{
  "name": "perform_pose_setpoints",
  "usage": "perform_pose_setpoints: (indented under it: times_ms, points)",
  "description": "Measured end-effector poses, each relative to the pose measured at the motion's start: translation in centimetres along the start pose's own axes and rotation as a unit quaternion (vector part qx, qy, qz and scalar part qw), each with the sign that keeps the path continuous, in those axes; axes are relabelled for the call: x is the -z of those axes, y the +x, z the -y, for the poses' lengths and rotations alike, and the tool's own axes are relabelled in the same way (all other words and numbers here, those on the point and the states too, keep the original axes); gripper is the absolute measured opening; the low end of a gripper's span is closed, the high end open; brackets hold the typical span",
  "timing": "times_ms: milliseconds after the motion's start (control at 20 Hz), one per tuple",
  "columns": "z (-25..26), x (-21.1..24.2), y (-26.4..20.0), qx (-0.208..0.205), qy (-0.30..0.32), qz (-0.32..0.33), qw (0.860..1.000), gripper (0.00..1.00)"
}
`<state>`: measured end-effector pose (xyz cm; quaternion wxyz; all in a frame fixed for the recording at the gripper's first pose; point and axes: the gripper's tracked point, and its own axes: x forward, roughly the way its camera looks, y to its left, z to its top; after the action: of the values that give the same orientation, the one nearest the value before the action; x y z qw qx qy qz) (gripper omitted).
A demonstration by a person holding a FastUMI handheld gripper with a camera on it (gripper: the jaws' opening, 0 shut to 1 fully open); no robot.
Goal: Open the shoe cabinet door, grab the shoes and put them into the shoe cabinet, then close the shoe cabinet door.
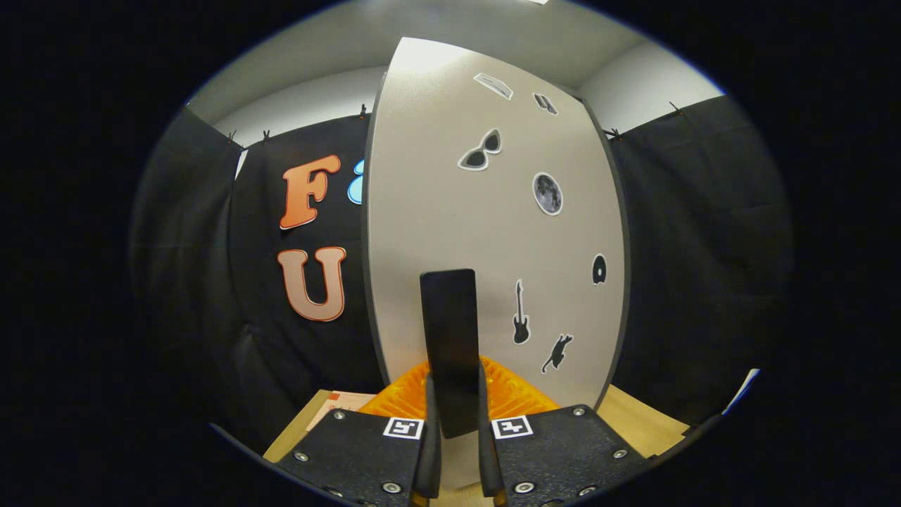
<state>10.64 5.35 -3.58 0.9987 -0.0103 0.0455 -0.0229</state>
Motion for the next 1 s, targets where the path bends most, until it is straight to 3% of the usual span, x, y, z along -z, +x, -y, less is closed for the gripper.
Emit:
perform_pose_setpoints:
  times_ms: [500,1000]
  points:
    - [3.2,-1.2,-3.1,0.071,-0.016,-0.006,0.997,0.19]
    - [6.5,-1.7,-5.1,0.058,-0.003,0.001,0.998,0.18]
